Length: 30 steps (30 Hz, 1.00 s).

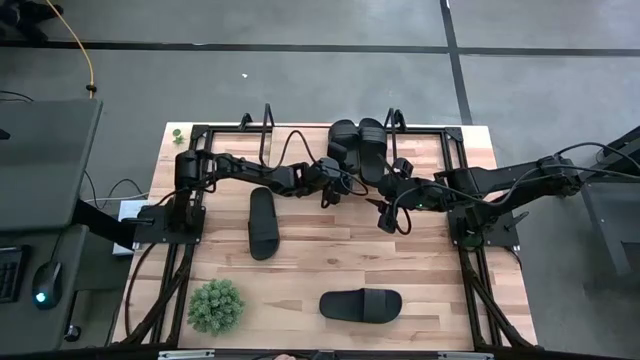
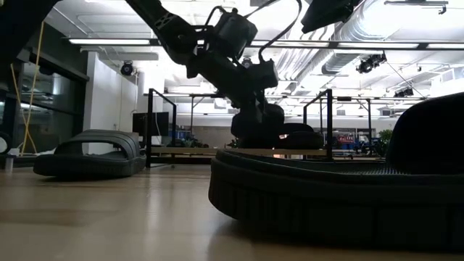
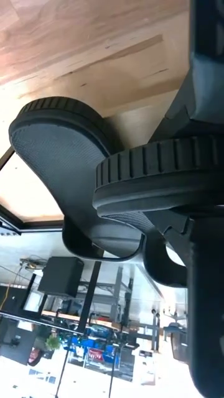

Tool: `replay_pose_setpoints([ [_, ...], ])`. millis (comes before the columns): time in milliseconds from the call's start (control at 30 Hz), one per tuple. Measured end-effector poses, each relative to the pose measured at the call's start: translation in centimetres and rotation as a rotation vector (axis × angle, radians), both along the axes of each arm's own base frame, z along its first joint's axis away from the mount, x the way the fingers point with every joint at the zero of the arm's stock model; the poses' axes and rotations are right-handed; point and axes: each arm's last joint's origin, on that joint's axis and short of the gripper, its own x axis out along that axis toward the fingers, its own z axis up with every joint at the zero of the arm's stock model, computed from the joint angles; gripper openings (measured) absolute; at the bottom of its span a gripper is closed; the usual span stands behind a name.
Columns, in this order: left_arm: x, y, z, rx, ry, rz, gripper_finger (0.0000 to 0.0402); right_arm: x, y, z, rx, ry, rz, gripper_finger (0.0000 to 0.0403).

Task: Pick and place slides into the shelf
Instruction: Put the middle black slipper on the shelf

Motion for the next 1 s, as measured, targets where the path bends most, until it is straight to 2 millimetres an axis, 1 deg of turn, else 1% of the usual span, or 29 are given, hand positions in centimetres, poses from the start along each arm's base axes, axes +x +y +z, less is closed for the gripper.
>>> replay_pose_setpoints([
  [667, 0.00, -0.11, -0.13, -0.032, 0.007, -0.046, 0.0091, 0.00, 0.00, 0.00, 0.000, 0.000, 0.000, 0.0179],
  [767, -0.01, -0.16, -0.17, -0.039, 0.009, -0.053, 0.0112, 0.00, 0.00, 0.00, 0.000, 0.000, 0.000, 0.0179],
  [1000, -0.03, -0.27, -0.29, -0.067, 0.005, -0.053, 0.0208, 0.00, 0.01, 0.00, 0.000, 0.000, 0.000, 0.0179],
])
